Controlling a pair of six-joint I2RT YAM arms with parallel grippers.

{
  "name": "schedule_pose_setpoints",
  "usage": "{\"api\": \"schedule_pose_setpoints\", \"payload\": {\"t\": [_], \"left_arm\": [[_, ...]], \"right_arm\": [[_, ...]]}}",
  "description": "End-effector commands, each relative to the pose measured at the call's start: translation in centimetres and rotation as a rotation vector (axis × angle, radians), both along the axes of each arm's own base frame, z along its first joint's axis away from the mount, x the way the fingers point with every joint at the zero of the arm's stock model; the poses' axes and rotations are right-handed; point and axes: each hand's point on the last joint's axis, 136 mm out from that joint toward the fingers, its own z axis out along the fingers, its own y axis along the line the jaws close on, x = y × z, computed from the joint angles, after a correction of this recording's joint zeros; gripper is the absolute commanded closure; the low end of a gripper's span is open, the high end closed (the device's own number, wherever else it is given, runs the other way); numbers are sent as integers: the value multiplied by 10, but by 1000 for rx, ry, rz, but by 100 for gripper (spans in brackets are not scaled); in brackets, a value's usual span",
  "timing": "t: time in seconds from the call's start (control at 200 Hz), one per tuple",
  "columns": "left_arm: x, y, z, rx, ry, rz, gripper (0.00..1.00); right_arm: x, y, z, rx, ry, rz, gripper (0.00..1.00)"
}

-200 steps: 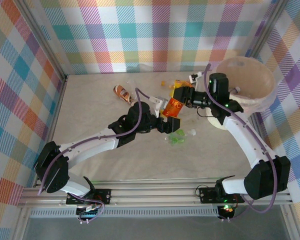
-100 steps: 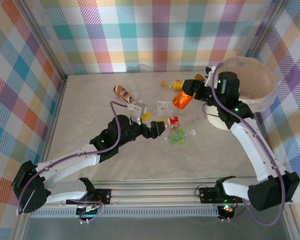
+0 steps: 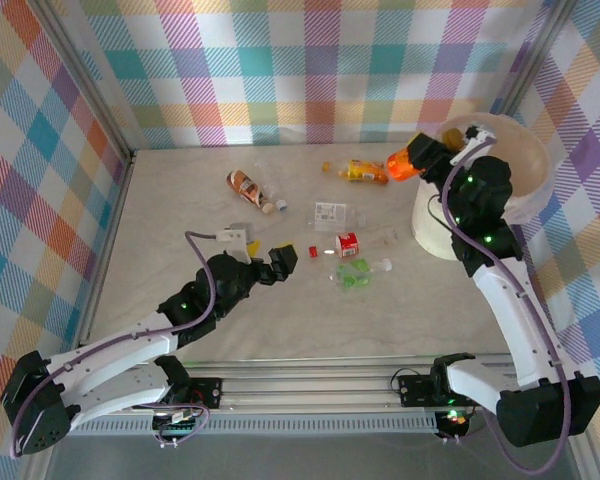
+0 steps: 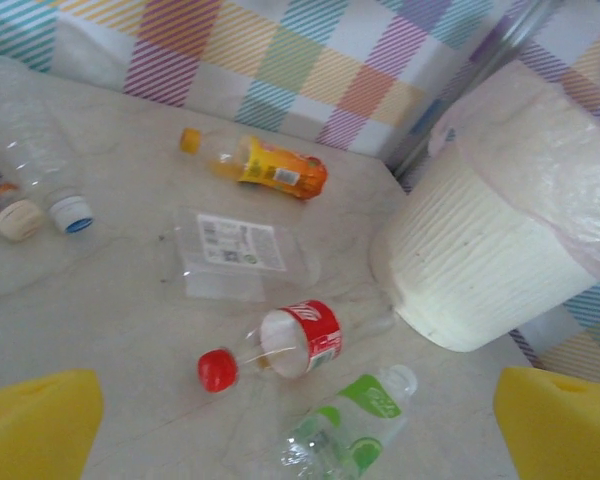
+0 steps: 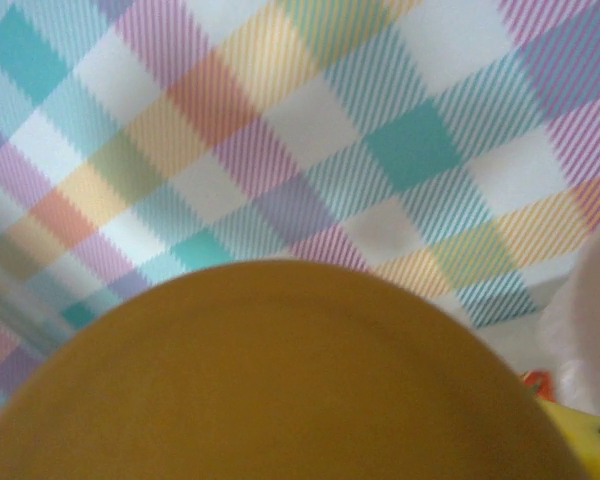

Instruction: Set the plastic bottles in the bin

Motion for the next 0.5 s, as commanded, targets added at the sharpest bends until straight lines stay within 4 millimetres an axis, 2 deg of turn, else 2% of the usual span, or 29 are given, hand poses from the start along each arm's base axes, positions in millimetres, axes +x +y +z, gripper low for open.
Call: {"api": "schedule_pose_setpoints", "payload": {"t": [0.0,0.2,0.375,0.495], "left_arm": [[2,18,-8,9,26,85,0],[1,27,-13,6,32,122,0],[1,36,-15,14,46,166,0],[0,42,-16,17,49,184,0]], "right_arm": [[-3,-38,44,78,-174,-125,61],[10,-85,51,87,-168,-229,59],[20,-124,42,64,-131,-333,57],[28,-151,29,65,-77,-387,57]]}}
